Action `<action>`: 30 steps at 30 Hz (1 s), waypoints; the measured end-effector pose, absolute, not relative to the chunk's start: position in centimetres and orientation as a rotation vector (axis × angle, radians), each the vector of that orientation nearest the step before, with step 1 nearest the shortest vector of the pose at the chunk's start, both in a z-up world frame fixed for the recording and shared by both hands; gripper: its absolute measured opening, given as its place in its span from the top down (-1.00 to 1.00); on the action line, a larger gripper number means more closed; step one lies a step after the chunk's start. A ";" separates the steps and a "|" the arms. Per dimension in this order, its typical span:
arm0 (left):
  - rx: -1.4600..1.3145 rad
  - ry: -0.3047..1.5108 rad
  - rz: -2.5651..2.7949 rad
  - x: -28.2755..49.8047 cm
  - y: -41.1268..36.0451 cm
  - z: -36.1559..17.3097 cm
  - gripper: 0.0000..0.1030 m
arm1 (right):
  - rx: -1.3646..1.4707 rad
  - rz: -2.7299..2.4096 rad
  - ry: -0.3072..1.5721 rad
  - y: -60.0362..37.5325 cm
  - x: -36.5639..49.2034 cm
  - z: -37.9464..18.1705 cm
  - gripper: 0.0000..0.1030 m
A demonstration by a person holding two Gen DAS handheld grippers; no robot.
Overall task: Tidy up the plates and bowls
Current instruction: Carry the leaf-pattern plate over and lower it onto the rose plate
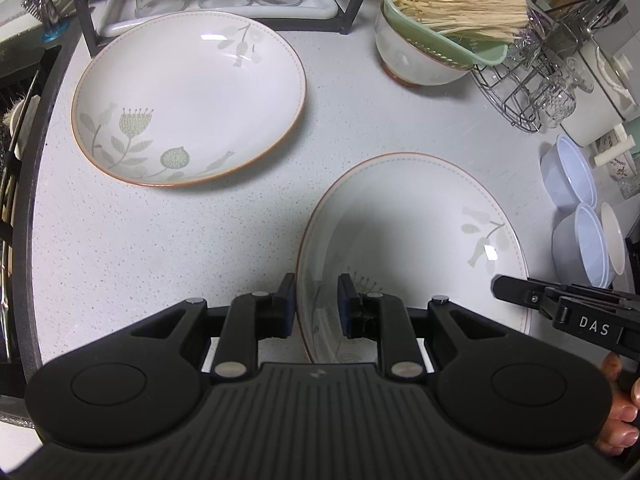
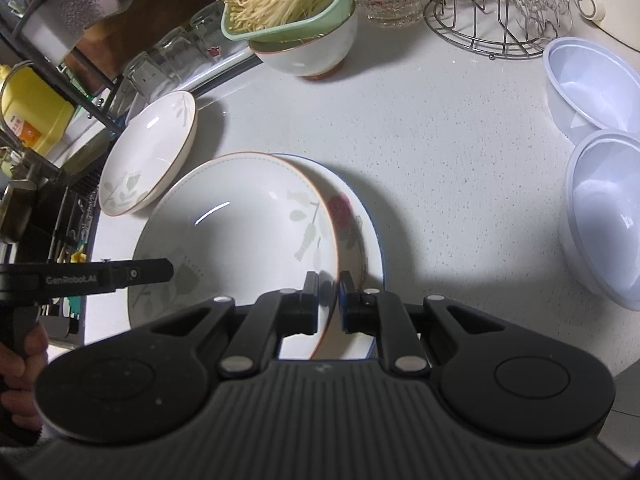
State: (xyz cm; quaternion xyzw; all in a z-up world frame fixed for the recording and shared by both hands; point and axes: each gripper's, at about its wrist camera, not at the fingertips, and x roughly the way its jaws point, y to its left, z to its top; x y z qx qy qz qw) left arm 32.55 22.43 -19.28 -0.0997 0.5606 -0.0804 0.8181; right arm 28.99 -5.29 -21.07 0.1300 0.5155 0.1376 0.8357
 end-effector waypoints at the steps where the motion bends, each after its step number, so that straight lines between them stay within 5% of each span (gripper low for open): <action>1: -0.208 1.193 -0.167 32.5 22.3 -19.3 0.55 | 0.276 0.293 1.092 -5.3 28.9 -21.1 0.75; 30: -0.082 1.207 -0.144 31.9 19.3 -19.2 0.35 | 0.266 0.245 1.047 -5.6 27.7 -21.3 0.72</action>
